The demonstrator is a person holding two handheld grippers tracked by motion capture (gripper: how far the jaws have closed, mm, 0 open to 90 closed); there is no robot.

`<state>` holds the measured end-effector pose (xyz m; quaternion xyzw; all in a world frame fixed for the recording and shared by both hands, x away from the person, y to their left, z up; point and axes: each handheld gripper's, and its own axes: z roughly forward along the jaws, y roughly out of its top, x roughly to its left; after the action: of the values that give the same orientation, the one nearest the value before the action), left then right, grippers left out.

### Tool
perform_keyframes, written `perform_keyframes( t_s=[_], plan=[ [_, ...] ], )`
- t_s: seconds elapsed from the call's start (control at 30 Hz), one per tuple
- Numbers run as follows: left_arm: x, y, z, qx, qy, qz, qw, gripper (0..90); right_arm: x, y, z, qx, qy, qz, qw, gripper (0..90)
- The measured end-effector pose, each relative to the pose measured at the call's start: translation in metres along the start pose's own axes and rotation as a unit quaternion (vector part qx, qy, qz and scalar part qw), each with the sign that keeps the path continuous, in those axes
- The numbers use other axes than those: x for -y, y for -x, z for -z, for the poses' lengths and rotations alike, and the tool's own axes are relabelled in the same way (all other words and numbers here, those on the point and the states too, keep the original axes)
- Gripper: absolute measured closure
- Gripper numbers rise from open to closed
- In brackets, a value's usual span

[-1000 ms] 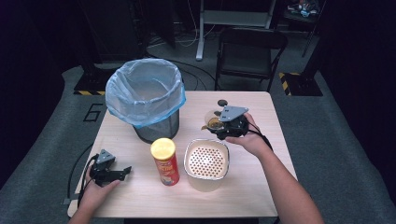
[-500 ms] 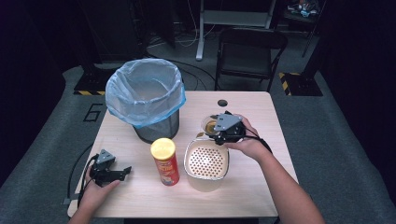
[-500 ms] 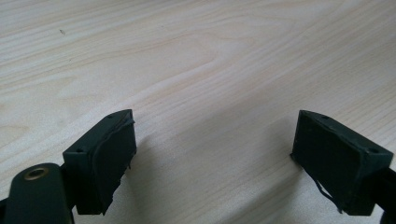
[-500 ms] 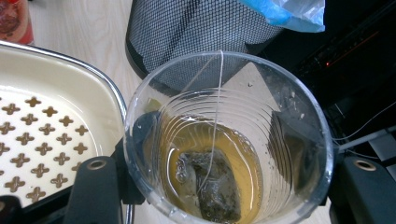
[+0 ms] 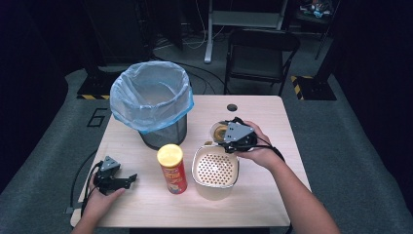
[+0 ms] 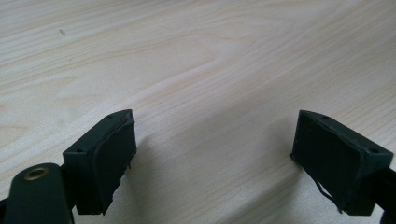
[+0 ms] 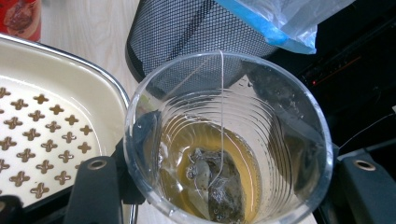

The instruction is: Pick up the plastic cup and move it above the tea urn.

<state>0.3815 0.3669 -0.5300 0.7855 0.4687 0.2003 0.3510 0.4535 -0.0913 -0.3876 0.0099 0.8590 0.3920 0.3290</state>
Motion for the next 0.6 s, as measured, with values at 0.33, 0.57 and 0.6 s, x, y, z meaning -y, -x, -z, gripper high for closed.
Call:
perform_keyframes(
  t_s=[0.33, 0.57, 0.6],
  plan=[
    [0.000, 0.000, 0.000, 0.000, 0.001, 0.001, 1.0000, 13.3, 0.000, -0.007, -0.001, -0.001, 0.019, 0.044, 0.9989, 36.3],
    [0.000, 0.000, 0.000, 0.001, 0.000, 0.000, 1.0000, 13.3, -0.006, -0.021, 0.004, 0.028, 0.001, 0.134, 0.9906, 36.7],
    [0.000, 0.000, 0.000, 0.001, 0.001, 0.000, 1.0000, 13.3, -0.008, -0.025, 0.004, 0.034, -0.005, 0.156, 0.9871, 36.7]
  ],
)
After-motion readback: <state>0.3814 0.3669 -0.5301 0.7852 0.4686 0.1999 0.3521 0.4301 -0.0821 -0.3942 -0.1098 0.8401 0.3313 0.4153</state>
